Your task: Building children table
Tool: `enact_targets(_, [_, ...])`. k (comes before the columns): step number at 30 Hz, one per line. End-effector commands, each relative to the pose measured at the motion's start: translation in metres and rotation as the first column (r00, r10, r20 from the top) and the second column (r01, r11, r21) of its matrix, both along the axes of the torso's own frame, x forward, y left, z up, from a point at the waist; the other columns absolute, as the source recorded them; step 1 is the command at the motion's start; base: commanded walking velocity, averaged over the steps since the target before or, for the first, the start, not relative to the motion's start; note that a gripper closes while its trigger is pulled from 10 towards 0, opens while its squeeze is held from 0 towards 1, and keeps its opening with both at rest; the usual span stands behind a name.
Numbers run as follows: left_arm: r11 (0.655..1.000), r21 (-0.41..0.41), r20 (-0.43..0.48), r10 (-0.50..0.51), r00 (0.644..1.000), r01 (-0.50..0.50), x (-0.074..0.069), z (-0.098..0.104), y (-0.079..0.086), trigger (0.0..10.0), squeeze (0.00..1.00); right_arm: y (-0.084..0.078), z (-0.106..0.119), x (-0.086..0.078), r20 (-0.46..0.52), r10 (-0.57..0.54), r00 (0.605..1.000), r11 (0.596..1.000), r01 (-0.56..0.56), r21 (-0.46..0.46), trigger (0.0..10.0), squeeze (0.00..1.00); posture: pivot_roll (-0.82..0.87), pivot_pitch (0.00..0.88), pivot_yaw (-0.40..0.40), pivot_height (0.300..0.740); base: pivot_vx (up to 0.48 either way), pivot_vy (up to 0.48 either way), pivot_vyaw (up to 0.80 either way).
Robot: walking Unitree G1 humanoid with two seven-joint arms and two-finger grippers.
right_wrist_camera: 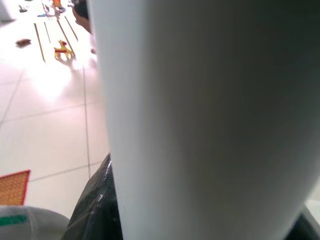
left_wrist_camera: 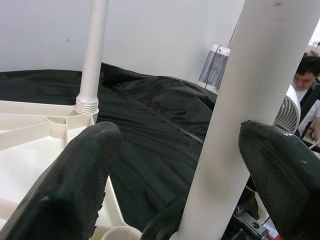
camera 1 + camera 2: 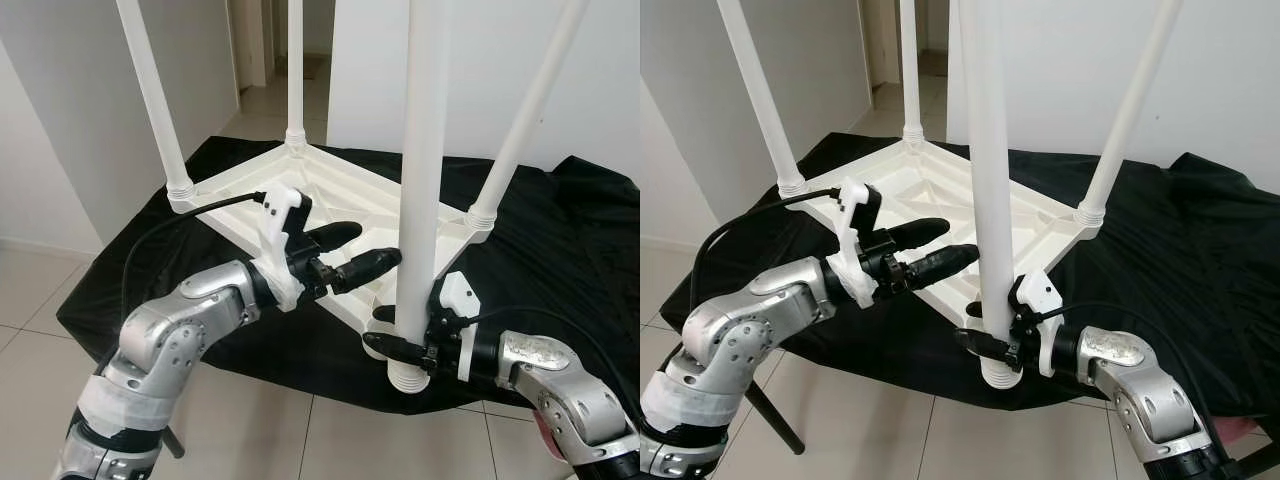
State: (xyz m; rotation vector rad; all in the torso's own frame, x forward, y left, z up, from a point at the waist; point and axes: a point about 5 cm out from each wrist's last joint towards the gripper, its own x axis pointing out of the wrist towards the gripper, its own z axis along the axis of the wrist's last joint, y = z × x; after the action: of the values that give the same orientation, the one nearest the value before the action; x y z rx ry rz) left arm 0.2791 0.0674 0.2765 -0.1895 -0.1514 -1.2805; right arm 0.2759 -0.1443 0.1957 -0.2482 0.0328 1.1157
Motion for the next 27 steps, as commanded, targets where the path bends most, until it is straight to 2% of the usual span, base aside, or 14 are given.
enact_targets(1, [0.897,0.064,0.122,-0.441,0.889,0.436,-0.028,0.003,-0.009,10.0,0.0,0.011,-0.003,-0.001,-0.039,0.047,0.998,0.999,-0.046,0.023,10.0,0.0,0.0,0.092,-0.01,0.74,0.0,0.0,0.0])
enact_targets(3, [0.897,0.078,0.107,-0.442,0.891,0.435,-0.028,0.0,-0.008,10.0,0.0,0.011,-0.002,-0.001,-0.043,0.043,0.998,0.998,-0.041,0.049,10.0,0.0,0.0,0.092,-0.01,0.74,0.0,0.0,0.0])
enact_targets(5, [0.894,0.108,0.083,-0.445,0.892,0.435,-0.028,-0.007,-0.005,10.0,0.0,0.008,0.002,0.002,-0.058,0.026,0.998,0.994,-0.02,0.111,10.0,0.0,0.0,0.095,-0.011,0.74,0.0,0.0,0.0])
enact_targets(10, [0.893,0.109,0.078,-0.445,0.892,0.436,-0.03,-0.009,-0.003,10.0,0.0,0.006,0.004,0.004,-0.069,0.007,0.998,0.989,0.003,0.145,10.0,0.0,0.0,0.093,-0.011,0.74,0.0,0.0,0.0])
enact_targets(14, [0.891,0.114,0.066,-0.448,0.892,0.439,-0.035,-0.012,-0.001,10.0,0.0,0.005,0.005,0.01,-0.106,-0.028,0.994,0.973,0.051,0.223,10.0,0.0,0.0,0.09,-0.013,0.74,0.0,0.0,0.0])
enact_targets(21, [0.893,0.102,0.075,-0.447,0.892,0.439,-0.038,-0.009,-0.001,10.0,0.0,0.01,-0.001,0.01,-0.122,-0.012,0.992,0.98,0.036,0.197,10.0,0.0,0.0,0.087,-0.021,0.74,0.0,0.0,0.0])
enact_targets(27, [0.887,0.1,0.091,-0.459,0.884,0.45,-0.038,-0.005,-0.004,10.0,0.0,0.018,-0.007,0.005,-0.134,0.051,0.99,0.987,-0.03,0.156,10.0,0.0,0.01,0.083,-0.025,0.74,0.0,0.0,0.0])
